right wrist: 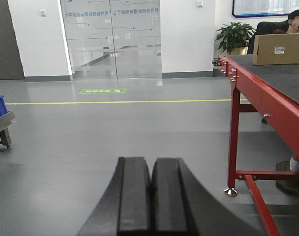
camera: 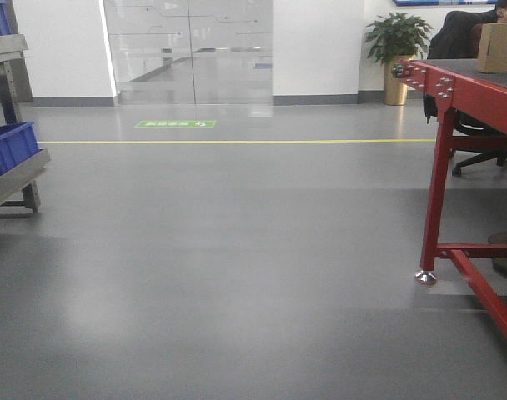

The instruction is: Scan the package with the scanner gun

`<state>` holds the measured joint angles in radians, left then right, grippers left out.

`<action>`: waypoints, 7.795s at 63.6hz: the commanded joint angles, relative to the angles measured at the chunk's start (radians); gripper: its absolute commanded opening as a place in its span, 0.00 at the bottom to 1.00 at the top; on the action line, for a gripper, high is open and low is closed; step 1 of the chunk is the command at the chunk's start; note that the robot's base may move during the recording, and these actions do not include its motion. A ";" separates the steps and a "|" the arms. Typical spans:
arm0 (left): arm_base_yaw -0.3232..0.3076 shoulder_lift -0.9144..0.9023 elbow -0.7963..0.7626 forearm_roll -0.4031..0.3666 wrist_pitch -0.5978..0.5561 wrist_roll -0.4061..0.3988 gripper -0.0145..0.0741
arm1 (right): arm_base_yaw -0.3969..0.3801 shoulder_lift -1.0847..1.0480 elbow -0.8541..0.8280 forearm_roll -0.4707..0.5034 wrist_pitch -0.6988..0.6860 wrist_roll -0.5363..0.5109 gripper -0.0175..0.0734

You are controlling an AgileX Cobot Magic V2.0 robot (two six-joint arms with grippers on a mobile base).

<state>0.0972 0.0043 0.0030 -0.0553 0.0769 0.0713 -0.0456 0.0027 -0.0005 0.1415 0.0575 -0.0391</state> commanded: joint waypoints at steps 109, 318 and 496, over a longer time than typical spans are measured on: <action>0.002 -0.004 -0.003 0.000 -0.013 -0.005 0.04 | -0.020 -0.003 0.001 0.001 -0.021 -0.005 0.02; -0.026 -0.004 -0.003 0.000 -0.013 -0.005 0.04 | -0.039 -0.003 0.001 0.001 -0.021 -0.005 0.02; -0.066 -0.004 -0.003 0.000 -0.013 -0.005 0.04 | -0.041 -0.003 0.001 0.001 -0.021 -0.005 0.02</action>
<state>0.0355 0.0043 0.0030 -0.0553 0.0769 0.0713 -0.0867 0.0027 -0.0005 0.1415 0.0578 -0.0391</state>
